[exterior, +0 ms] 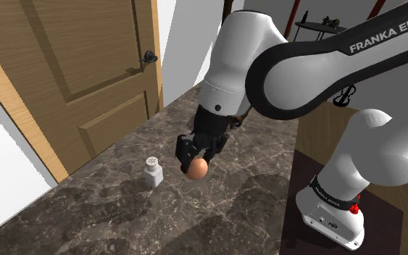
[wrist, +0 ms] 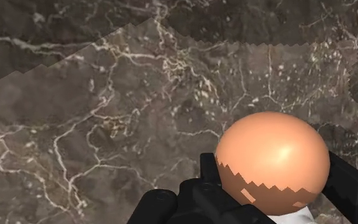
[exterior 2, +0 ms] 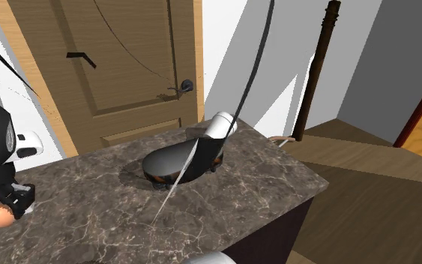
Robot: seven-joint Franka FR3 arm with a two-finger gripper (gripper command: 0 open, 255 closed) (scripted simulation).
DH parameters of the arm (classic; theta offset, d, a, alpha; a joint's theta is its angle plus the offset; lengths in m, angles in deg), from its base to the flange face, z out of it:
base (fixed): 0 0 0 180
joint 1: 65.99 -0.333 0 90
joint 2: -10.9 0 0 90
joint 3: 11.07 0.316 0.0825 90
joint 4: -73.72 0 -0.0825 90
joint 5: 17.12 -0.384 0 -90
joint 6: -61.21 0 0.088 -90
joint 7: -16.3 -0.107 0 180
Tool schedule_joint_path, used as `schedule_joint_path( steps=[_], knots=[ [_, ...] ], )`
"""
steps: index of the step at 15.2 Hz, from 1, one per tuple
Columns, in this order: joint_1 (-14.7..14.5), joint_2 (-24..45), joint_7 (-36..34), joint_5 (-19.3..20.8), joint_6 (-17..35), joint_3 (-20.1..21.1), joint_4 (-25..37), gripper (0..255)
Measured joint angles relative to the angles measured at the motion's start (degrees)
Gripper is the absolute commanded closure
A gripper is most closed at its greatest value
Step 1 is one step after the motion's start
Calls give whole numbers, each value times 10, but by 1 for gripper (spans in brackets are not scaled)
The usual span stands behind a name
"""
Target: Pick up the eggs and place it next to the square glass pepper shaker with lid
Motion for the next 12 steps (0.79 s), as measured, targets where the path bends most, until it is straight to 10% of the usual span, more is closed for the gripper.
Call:
schedule_joint_path(
  steps=[12],
  knots=[
    [-4, 73, 25, -20, 113, 22, -43, 255]
  ],
)
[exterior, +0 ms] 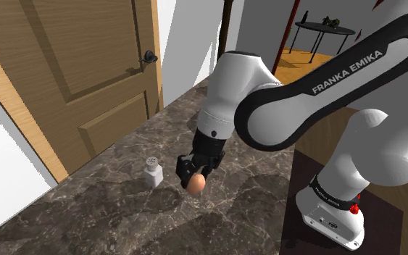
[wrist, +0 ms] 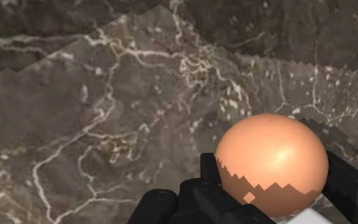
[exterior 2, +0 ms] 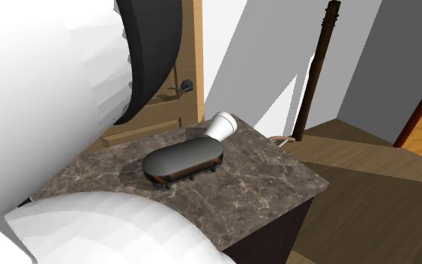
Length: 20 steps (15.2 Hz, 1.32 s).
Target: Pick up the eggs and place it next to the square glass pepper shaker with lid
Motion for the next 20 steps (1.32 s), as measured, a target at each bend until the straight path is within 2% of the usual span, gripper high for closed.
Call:
schedule_joint_path(
  steps=[7, 8, 14, 18, 20],
  knots=[
    [0, 15, 4, -3, 21, 4, -5, 255],
    [0, 16, 4, -3, 21, 4, -5, 0],
    [0, 16, 4, -3, 21, 4, -5, 0],
    [0, -49, 1, 2, -54, -18, 4, 0],
    [0, -62, 3, 2, -69, -24, 5, 0]
  ],
)
